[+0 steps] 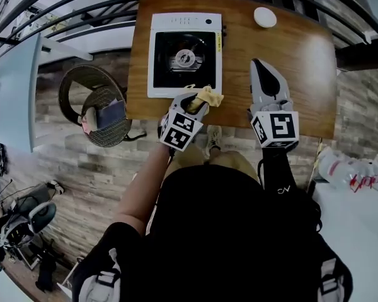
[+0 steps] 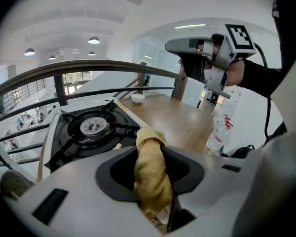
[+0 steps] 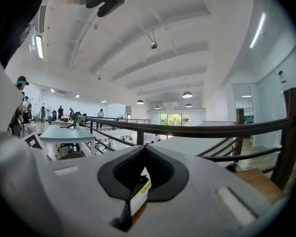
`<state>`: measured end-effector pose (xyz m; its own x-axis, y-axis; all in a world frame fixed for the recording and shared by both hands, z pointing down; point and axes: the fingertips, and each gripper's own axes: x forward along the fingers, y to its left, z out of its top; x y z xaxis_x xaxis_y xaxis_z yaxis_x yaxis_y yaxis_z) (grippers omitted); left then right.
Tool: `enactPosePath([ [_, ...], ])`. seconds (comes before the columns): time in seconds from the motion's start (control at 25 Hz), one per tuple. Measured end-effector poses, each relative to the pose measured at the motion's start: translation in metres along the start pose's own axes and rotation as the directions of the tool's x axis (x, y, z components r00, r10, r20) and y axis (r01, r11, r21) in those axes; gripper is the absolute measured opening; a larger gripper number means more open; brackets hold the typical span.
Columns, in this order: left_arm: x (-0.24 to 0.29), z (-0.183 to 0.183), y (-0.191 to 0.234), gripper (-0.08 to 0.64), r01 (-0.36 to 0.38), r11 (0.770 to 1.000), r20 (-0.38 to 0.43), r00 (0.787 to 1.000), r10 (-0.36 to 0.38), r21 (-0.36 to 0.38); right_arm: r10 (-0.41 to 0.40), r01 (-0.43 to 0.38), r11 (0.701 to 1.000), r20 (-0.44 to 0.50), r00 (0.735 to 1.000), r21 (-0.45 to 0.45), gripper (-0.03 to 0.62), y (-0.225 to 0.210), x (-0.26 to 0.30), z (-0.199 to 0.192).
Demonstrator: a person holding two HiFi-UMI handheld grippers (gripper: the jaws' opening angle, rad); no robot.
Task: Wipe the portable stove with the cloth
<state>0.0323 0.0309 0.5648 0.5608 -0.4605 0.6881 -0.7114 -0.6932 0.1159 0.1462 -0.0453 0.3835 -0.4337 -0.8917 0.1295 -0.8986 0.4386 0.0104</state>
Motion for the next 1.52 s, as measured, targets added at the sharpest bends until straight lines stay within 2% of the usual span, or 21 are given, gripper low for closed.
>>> enactPosePath([
  [0.32,-0.059,-0.060,0.084,0.127,-0.117,0.990,-0.050,0.992,0.114,-0.074,0.087,-0.087,0.996,-0.016,0.996,-0.006,0.002,0.067,0.054,-0.001],
  [0.48,-0.088,-0.090,0.123,0.127,-0.191,0.973,-0.080,0.980,0.182,-0.127,0.117,-0.117,0.993,-0.013,0.993,0.005,0.002,0.095,0.079,0.001],
  [0.64,-0.102,-0.105,0.137,0.127,-0.200,0.972,-0.091,0.978,0.190,-0.122,0.148,-0.148,0.989,-0.007,0.989,0.002,0.002,0.121,0.096,0.005],
  [0.92,-0.116,-0.086,0.159,0.127,-0.237,0.962,-0.047,0.971,0.233,-0.137,0.182,-0.183,0.983,0.014,0.983,0.004,0.002,0.140,0.117,0.010],
  [1.28,-0.101,-0.036,0.199,0.127,-0.352,0.921,-0.011,0.935,0.355,-0.165,0.267,-0.270,0.962,0.052,0.962,0.053,0.001,0.124,0.150,0.014],
  [1.4,-0.093,-0.015,0.223,0.127,-0.361,0.923,0.010,0.931,0.366,-0.137,0.253,-0.258,0.964,0.070,0.965,0.063,0.002,0.118,0.169,0.025],
  [1.52,-0.081,0.006,0.253,0.127,-0.339,0.933,0.039,0.937,0.346,-0.124,0.222,-0.225,0.973,0.069,0.973,0.049,0.002,0.117,0.186,0.035],
])
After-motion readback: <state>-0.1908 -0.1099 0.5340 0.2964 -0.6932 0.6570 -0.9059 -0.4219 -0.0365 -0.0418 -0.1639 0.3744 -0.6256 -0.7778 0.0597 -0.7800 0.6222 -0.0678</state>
